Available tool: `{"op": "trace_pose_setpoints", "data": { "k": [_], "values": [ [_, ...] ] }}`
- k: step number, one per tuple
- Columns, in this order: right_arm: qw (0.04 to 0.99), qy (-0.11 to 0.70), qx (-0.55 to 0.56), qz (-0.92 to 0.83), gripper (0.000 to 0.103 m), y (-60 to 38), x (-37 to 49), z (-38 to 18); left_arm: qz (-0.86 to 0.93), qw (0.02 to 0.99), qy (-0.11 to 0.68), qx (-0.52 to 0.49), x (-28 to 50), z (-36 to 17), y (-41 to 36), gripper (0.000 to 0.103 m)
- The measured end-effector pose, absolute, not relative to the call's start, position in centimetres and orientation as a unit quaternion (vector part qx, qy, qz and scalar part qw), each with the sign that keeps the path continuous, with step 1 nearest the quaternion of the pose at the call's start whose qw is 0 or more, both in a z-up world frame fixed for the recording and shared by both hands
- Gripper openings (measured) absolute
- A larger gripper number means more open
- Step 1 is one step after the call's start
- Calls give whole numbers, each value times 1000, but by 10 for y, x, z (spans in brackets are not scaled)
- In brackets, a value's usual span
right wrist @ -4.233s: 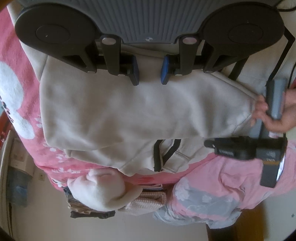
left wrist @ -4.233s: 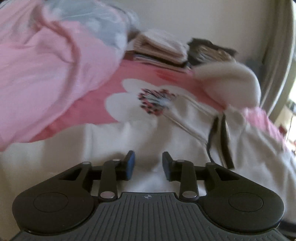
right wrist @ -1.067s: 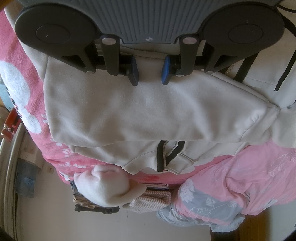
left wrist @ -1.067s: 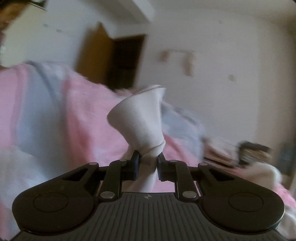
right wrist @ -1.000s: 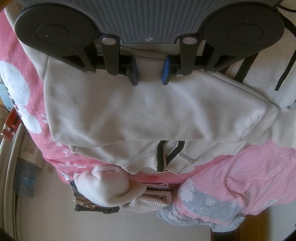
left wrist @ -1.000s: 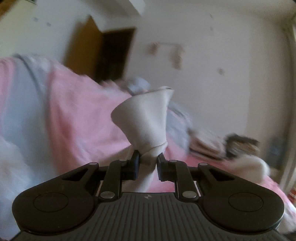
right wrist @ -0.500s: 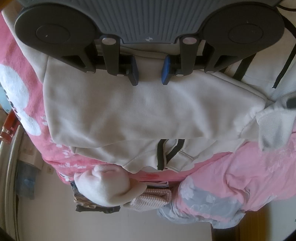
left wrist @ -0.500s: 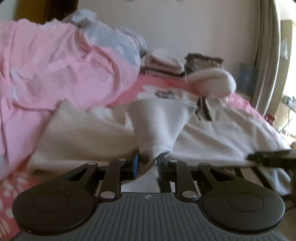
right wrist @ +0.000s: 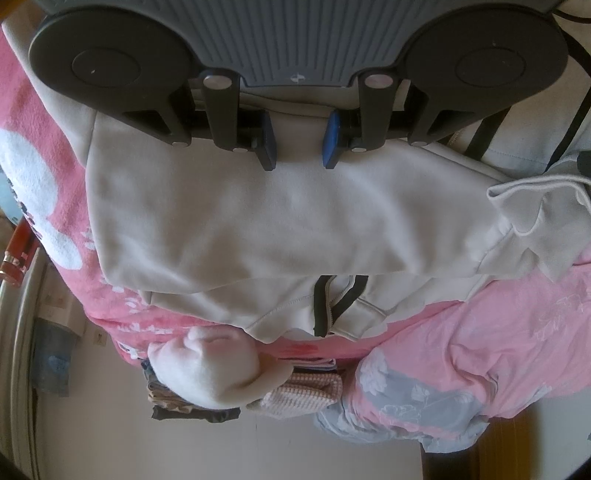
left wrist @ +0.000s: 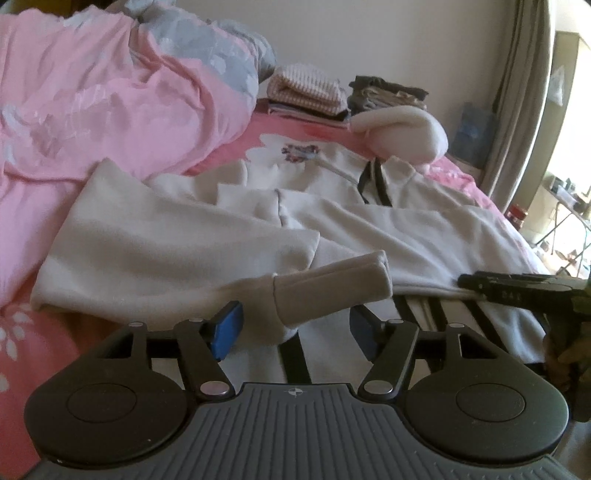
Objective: Fold clothes
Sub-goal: 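Lay the held sleeve across the hoodie body and open the left tool, then move the right tool to the other sleeve cuff and grasp it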
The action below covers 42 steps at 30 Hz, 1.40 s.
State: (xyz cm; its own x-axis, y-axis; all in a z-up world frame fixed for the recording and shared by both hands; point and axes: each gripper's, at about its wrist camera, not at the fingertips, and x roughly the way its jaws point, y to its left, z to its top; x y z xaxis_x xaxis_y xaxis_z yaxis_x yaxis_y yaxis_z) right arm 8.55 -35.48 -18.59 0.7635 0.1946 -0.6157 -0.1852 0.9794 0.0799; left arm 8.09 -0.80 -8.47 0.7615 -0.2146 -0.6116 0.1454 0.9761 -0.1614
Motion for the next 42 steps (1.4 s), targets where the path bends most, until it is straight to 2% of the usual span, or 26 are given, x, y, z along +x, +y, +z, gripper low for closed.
{"op": "trace_pose_setpoints", "data": {
  "k": [7, 10, 15, 16, 18, 22, 24, 26, 31, 34, 37, 42],
  "values": [
    [939, 330, 9, 101, 29, -354, 85, -186, -90, 930, 350, -68, 78, -84, -2, 68],
    [934, 342, 4, 106, 31, -354, 89, -181, -87, 929, 352, -77, 74, -82, 5, 73],
    [914, 392, -28, 101, 45, -340, 99, -164, -74, 935, 337, -78, 67, -76, 19, 86],
    [910, 402, -26, 99, 48, -338, 101, -159, -70, 936, 337, -77, 67, -76, 21, 86],
    [902, 417, 0, 115, 64, -334, 101, -150, -61, 936, 337, -76, 67, -77, 26, 87],
    [889, 422, 38, 173, 76, -316, 88, -133, -47, 933, 348, -84, 70, -81, 32, 87],
    [877, 430, 64, 205, 90, -304, 85, -129, -42, 932, 349, -87, 71, -83, 33, 87],
    [861, 439, 100, 238, 94, -293, 84, -127, -39, 932, 350, -87, 71, -83, 33, 87],
    [822, 468, 172, 274, 94, -274, 88, -134, -25, 931, 354, -87, 71, -84, 36, 87],
    [810, 482, 196, 271, 90, -268, 93, -140, -14, 932, 350, -90, 70, -84, 40, 87],
    [803, 489, 204, 272, 83, -263, 96, -144, -5, 933, 348, -91, 72, -85, 43, 87],
    [796, 505, 209, 261, 61, -258, 106, -156, 4, 934, 346, -95, 74, -87, 47, 86]
  ]
}}
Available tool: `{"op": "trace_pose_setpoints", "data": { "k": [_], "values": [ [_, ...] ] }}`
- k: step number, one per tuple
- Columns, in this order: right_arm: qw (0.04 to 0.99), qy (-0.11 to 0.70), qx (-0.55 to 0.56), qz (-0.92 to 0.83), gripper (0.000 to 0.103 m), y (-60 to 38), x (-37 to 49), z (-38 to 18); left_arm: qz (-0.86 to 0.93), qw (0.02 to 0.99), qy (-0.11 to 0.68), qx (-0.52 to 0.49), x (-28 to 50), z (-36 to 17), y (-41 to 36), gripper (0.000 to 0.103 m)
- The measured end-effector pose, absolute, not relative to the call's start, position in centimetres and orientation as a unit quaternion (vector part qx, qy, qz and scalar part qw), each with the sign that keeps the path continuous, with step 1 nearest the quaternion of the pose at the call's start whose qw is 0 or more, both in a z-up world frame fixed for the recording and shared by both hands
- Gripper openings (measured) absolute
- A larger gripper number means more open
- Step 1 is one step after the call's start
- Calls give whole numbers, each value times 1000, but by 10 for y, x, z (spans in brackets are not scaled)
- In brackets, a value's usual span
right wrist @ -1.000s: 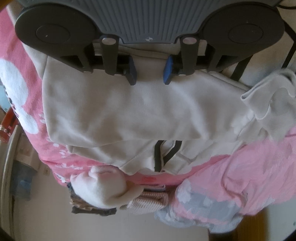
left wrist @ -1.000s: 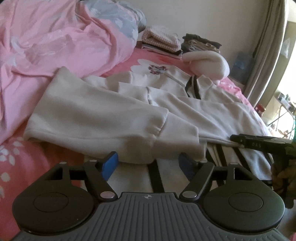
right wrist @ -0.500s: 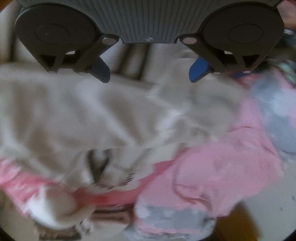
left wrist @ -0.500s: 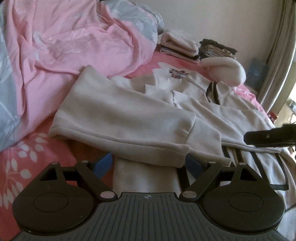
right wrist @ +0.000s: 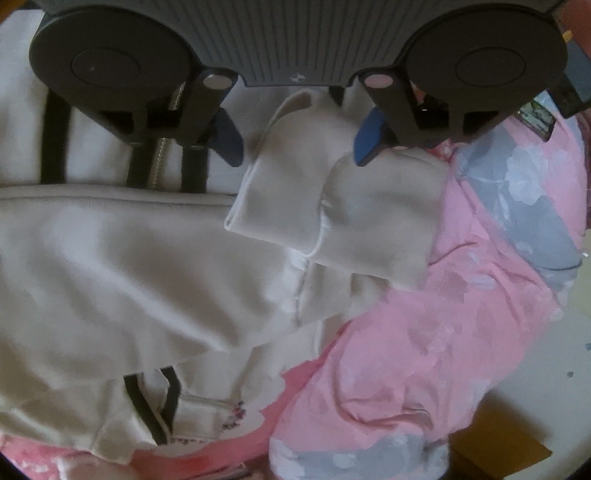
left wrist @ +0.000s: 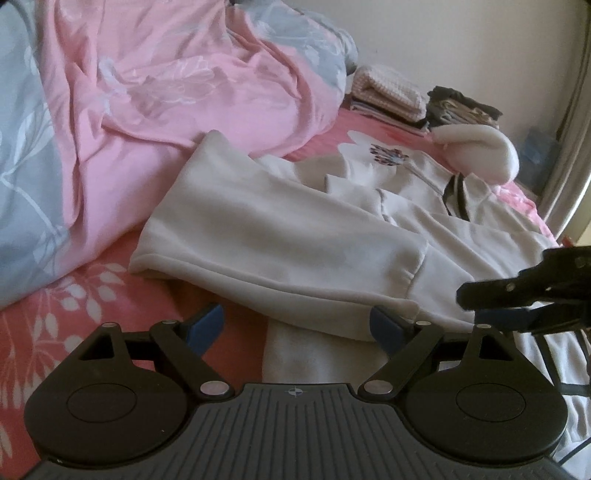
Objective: Fold clothes
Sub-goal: 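Move the right tool to the other sleeve cuff and grasp it, then lift the held sleeve and fold it across the hoodie with the right tool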
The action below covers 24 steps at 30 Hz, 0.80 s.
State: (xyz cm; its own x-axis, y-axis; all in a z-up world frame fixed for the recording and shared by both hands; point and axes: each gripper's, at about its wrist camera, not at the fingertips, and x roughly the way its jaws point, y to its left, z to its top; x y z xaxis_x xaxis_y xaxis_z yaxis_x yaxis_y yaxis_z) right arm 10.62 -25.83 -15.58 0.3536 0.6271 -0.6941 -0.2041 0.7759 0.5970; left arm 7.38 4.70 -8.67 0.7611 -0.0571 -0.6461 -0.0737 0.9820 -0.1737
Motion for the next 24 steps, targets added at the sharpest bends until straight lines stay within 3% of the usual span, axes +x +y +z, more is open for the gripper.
{"op": "trace_pose_setpoints", "data": {
  "k": [6, 13, 21, 24],
  "values": [
    [778, 517, 251, 254, 46, -262, 114, -172, 2, 932, 350, -88, 73, -91, 46, 86],
    [764, 523, 292, 241, 40, -268, 121, -185, 2, 930, 357, -87, 74, -96, 45, 86],
    [760, 518, 300, 252, 10, -266, 125, -191, -2, 930, 359, -81, 75, -98, 41, 86],
    [774, 504, 281, 261, 8, -260, 121, -183, -3, 930, 359, -81, 75, -98, 40, 86]
  ]
}}
